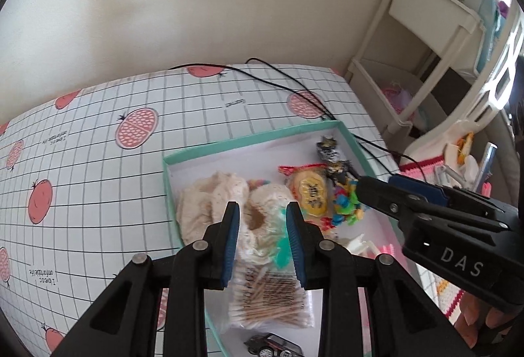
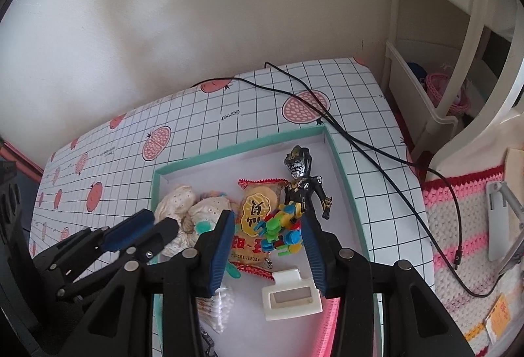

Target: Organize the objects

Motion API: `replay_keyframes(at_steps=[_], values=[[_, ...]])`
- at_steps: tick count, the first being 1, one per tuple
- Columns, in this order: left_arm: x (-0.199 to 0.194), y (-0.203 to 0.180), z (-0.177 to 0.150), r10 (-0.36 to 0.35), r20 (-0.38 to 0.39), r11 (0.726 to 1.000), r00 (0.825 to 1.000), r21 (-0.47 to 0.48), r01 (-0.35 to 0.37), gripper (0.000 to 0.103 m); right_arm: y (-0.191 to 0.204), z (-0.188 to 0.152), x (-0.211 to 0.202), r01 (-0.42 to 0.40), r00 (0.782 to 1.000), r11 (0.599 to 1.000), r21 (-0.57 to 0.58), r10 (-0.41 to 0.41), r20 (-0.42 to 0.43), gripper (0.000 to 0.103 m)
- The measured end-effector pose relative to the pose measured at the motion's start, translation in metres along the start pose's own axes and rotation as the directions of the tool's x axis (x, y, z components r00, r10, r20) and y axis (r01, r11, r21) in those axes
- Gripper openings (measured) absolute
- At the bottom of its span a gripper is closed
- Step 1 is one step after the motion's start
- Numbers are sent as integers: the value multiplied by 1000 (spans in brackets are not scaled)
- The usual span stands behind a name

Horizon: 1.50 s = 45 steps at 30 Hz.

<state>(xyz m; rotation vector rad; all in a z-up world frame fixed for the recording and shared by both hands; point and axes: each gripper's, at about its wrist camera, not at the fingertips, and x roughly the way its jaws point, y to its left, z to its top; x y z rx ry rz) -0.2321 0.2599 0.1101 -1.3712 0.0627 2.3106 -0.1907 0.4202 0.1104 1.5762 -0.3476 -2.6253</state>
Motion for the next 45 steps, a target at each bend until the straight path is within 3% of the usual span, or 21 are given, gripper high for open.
replay_keyframes(at_steps=[4,8,10,12,16,18,23,26,45], values=[[7,13,-1,35,1,998,999,-46,-35,30,-1,-3,9,5,1000,1000,2,-4,-20,46],[12,28,-3,87,2,992,996,-94,-86,51,-2,-4,14,5,1000,1000,1,-5,-23,58],[13,35,-3,111,6,987,994,-115,-109,52,-2,-4,16,8,1000,1000,-2,-8,-21,63],[12,44,-3,132,8,981,991,-142,-129,66,-2,-5,17,10,1000,1000,-4,-10,-18,68],[10,57,-2,172,22,972,985,-167,-166,73,-2,-4,19,9,1000,1000,-9,-9,-12,82],[9,62,-1,186,26,967,982,-179,-179,88,-1,-5,19,10,1000,1000,-7,-10,-12,87],[8,70,-1,222,35,956,975,-204,-210,91,0,-5,21,15,1000,1000,-13,-15,-6,100],[8,74,-2,239,35,948,970,-225,-225,103,1,-4,22,16,1000,1000,-21,-16,1,103],[-17,84,-2,237,98,947,967,-247,-207,103,19,-8,10,17,999,998,-58,-15,31,103]])
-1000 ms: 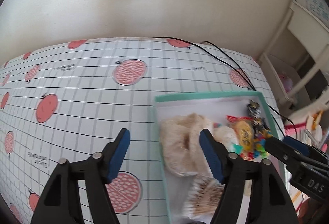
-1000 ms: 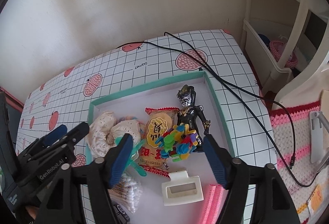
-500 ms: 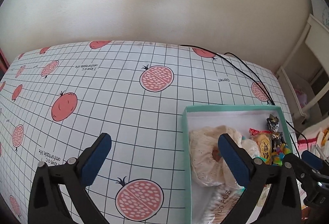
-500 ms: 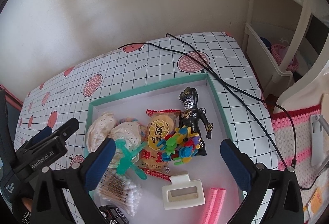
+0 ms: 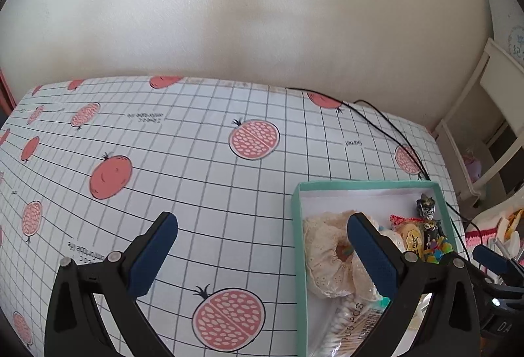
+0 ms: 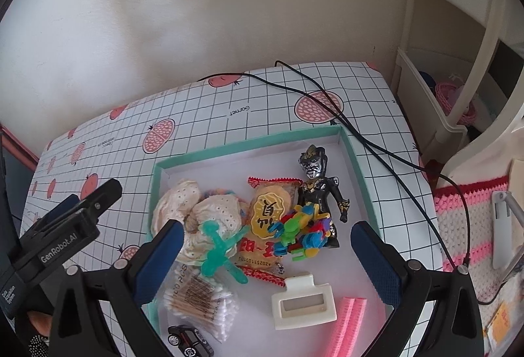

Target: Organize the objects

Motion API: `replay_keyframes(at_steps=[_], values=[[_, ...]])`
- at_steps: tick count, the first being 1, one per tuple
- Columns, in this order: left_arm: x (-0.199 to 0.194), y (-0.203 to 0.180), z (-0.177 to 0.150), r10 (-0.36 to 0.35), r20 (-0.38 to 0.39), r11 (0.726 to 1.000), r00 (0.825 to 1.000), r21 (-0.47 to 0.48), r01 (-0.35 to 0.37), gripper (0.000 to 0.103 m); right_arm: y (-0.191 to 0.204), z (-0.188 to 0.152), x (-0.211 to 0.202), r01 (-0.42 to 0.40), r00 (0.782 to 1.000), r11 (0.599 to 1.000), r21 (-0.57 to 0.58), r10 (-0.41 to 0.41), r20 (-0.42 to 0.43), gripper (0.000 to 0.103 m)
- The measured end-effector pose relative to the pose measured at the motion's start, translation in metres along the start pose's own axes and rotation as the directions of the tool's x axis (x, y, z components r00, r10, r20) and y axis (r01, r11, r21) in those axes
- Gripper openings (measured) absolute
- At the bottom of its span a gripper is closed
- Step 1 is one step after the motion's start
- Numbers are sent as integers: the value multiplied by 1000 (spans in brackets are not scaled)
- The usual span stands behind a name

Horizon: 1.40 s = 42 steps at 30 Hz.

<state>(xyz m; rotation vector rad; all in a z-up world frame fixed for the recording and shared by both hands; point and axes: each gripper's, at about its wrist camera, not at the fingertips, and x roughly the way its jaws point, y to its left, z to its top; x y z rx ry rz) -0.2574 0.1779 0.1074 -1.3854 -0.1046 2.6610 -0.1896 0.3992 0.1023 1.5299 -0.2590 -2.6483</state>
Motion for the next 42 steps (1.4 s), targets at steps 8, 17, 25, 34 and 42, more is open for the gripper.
replay_keyframes(at_steps=[8,17,25,34,42], values=[[-31,12,-2,8,35,1000,999,16,-8,103,13,-5,-26,-6,1000,1000,0,6,27,103],[-81,29,-4,16,103,999,995,49,-22,103,36,-17,-70,-7,998,1000,-28,9,66,103],[-124,45,-26,45,150,998,988,40,-51,103,55,-40,-112,-8,994,999,-48,13,113,103],[-150,64,-75,43,131,998,990,43,-50,103,62,-90,-135,-2,992,998,-65,11,127,103],[-169,76,-122,49,148,995,988,75,-60,103,65,-136,-142,-14,989,997,-70,24,145,103]])
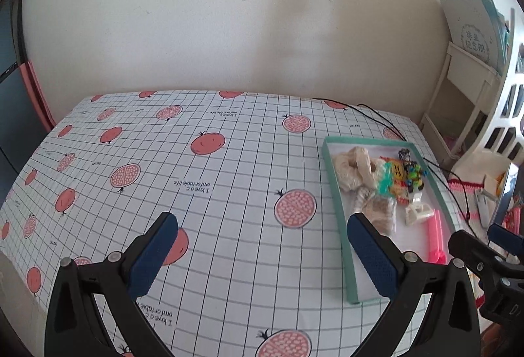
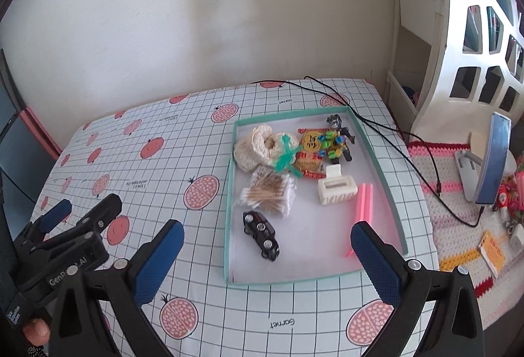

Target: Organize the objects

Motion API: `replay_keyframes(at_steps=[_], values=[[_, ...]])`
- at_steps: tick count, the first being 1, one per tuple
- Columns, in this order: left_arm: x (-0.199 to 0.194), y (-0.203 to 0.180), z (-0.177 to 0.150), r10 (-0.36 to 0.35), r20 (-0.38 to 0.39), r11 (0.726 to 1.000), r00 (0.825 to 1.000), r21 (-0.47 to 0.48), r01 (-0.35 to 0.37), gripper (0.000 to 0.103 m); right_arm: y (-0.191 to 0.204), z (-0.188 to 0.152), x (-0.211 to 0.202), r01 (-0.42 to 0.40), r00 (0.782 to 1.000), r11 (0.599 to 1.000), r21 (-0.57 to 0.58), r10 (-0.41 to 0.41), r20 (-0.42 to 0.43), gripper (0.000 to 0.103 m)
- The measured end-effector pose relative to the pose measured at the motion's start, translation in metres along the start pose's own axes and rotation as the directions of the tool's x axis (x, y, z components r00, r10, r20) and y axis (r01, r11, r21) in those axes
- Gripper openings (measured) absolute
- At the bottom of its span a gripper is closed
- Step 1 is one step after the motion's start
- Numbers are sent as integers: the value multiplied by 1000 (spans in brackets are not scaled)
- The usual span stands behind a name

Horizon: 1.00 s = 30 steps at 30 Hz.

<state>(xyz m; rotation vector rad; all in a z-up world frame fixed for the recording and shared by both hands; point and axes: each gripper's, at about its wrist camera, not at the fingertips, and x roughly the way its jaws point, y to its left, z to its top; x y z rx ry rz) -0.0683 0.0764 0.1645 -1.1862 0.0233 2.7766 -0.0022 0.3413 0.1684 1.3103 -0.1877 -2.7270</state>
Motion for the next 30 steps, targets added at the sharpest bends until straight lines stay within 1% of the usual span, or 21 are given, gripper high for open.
replay_keyframes(at_steps=[3,10,17,21,24,26,28,30], values=[[-5,2,-17,0,3,1000,1000,15,0,103,1,-13,-2,-7,1000,1000,-3,7,11,103],[-8,14,-49,14,6,1000,1000,13,-14,103,0,-41,-4,-12,1000,1000,-6,12,29,103],[-6,27,-80,18,2,1000,1000,-7,-18,103,-1,-74,10,-8,1000,1000,-4,8,4,103],[4,33,-98,20,-34,1000,999,-21,-20,103,-1,-94,22,3,1000,1000,0,-3,-16,103],[12,36,-108,26,-62,999,998,-24,-27,103,-3,-106,36,36,998,999,-5,-36,-53,103],[17,38,-114,29,-76,999,997,-25,-31,103,-6,-112,43,36,996,999,7,-36,-77,103],[23,39,-120,32,-94,999,995,-26,-35,103,-8,-116,46,42,996,999,9,-41,-81,103],[28,40,-125,37,-110,999,993,-24,-40,103,-7,-117,49,67,995,998,-11,-68,-80,103]])
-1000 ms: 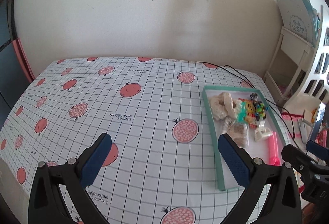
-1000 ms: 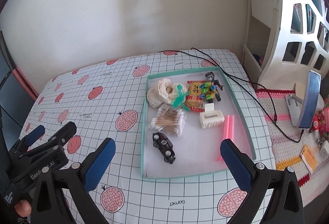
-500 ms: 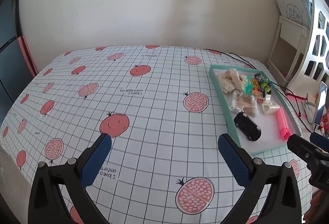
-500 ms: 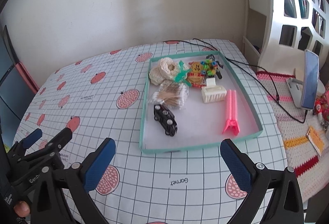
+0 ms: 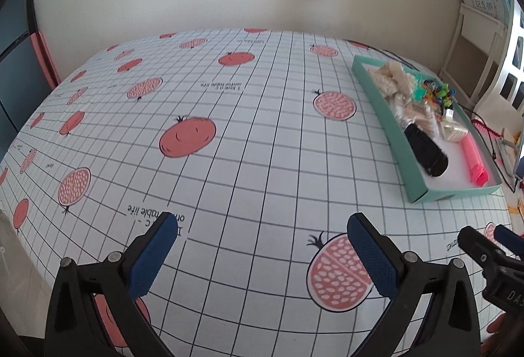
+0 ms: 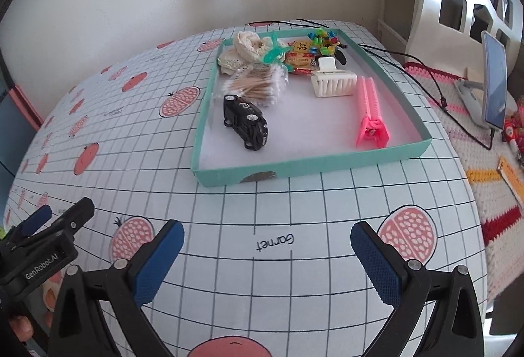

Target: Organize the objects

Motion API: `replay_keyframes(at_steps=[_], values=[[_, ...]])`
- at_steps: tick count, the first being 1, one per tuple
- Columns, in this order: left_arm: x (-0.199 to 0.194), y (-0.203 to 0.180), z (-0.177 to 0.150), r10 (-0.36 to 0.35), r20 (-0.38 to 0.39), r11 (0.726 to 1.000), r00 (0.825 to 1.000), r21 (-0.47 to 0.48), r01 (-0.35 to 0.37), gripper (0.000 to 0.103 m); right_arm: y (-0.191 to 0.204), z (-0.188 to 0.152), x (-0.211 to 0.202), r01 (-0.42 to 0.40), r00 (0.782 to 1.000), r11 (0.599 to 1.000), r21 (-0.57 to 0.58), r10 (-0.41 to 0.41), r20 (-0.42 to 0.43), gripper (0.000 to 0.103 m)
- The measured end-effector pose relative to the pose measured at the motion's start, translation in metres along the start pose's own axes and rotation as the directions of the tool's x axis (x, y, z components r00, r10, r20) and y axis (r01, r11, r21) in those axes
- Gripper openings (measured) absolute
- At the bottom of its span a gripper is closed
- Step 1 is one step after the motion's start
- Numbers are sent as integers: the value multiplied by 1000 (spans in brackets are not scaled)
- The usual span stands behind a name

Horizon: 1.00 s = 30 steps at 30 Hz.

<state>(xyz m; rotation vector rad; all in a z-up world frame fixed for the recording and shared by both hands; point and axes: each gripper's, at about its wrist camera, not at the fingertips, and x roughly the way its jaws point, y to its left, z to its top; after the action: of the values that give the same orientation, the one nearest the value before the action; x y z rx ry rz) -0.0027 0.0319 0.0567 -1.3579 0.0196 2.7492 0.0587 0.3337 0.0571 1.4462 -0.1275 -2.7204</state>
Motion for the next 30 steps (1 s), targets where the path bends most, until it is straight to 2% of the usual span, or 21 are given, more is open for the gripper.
replay_keyframes(at_steps=[8,21,30], values=[[18,1,-9,23,-42,1000,999,7,-23,103,-3,-4,13,29,1000,1000,-2,-29,-4,103],[30,-1,-14,35,-40,999,999,13,-35,103,-2,-8,27,80,997,997,-14,-80,-4,103],[37,-2,-17,17,-47,1000,999,-4,-17,103,-1,-10,35,104,994,994,-26,-104,-16,103]])
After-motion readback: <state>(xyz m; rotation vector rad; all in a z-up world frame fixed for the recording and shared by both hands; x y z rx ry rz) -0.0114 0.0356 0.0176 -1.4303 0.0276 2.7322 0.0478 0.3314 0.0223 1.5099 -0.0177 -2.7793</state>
